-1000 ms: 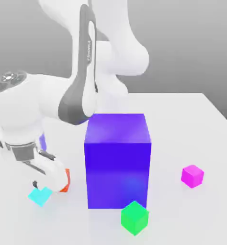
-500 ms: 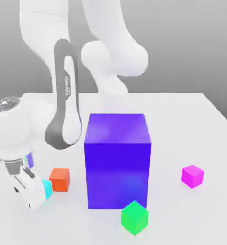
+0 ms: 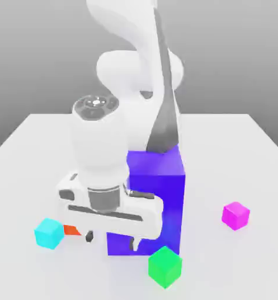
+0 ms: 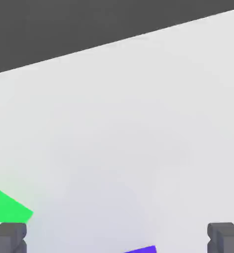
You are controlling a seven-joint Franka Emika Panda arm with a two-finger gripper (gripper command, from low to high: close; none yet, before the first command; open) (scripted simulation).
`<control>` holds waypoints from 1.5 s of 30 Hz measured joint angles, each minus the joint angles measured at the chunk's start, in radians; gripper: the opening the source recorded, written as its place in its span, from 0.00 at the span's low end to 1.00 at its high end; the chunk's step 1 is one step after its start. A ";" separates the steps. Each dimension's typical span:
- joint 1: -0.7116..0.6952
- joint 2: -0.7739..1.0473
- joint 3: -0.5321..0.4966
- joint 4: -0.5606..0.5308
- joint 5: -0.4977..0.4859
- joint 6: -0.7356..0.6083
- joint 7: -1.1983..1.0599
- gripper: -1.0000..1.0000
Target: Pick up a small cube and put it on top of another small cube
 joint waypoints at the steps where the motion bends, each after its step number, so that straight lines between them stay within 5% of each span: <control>1: 0.027 -0.004 0.028 -0.003 -0.005 -0.004 -0.002 1.00; 13: 0.385 -0.097 0.338 -0.211 -0.063 0.139 0.123 1.00; 16: 0.432 -0.031 0.246 -0.227 -0.208 0.222 0.257 1.00; 20: 0.623 0.106 0.003 -0.192 -0.429 0.325 0.429 1.00; 21: 0.679 0.140 -0.061 -0.183 -0.464 0.353 0.457 0.00; 27: 0.703 0.157 -0.089 -0.178 -0.486 0.368 0.474 0.00; 30: 0.628 0.098 0.004 -0.196 -0.407 0.323 0.412 0.00; 35: 0.541 -0.083 0.168 -0.242 -0.085 0.202 0.178 0.00; 39: 0.560 -0.171 0.133 -0.196 0.064 0.157 0.168 0.00; 45: 0.350 -0.196 -0.020 -0.083 0.110 0.045 0.010 0.00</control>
